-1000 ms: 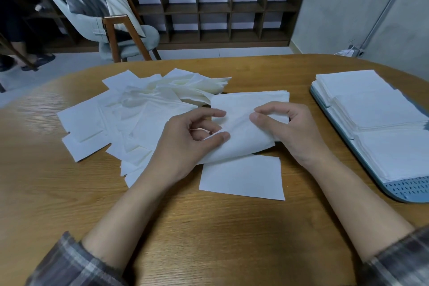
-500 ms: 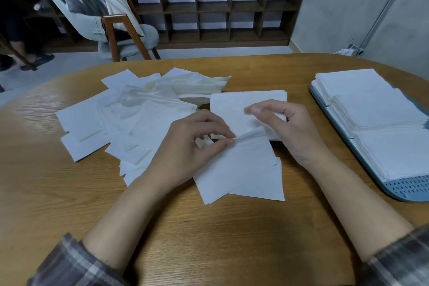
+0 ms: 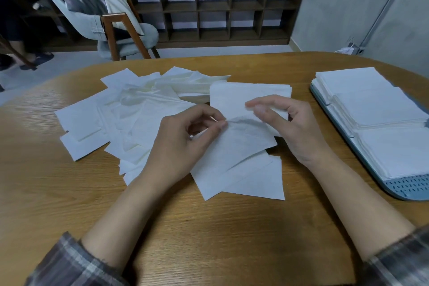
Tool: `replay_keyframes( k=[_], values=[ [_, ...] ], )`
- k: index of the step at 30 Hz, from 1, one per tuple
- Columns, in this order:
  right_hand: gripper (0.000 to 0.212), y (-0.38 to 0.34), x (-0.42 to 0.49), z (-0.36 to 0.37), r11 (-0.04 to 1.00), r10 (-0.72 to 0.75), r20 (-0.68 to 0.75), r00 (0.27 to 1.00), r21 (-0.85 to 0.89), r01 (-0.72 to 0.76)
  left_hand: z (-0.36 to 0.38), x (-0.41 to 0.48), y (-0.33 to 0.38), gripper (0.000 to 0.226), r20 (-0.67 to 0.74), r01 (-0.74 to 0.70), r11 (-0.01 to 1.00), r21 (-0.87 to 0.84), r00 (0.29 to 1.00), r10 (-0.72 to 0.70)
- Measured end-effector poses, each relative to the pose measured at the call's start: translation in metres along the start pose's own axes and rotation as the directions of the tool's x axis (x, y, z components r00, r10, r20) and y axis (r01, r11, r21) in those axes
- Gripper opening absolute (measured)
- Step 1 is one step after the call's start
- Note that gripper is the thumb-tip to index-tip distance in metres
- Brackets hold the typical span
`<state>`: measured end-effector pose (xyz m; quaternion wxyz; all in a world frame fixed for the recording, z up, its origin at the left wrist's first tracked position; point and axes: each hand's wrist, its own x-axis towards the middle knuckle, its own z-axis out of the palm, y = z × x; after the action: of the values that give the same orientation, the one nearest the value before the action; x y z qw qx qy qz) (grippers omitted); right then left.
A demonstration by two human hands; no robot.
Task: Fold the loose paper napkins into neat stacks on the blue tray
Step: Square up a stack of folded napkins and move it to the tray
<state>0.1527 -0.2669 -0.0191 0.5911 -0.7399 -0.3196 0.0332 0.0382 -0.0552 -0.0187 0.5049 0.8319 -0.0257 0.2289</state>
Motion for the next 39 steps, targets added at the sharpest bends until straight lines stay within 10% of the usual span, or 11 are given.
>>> replay_keyframes(
  k=[14,25,39],
  values=[
    [0.015,-0.002,-0.001,0.002,0.957,0.191,-0.087,0.978,0.240,-0.165,0.001,0.004,0.003,0.032,-0.053,0.137,0.959,-0.248,0.987,-0.155],
    [0.053,-0.001,-0.001,0.013,0.896,0.206,0.155,0.966,0.368,-0.250,0.002,0.006,-0.011,0.013,-0.070,0.208,0.962,-0.178,0.972,-0.223],
    [0.057,-0.003,-0.002,0.016,0.916,0.179,0.127,0.976,0.340,-0.212,0.005,0.004,-0.013,0.015,-0.073,0.085,0.994,-0.064,0.993,-0.090]
  ],
)
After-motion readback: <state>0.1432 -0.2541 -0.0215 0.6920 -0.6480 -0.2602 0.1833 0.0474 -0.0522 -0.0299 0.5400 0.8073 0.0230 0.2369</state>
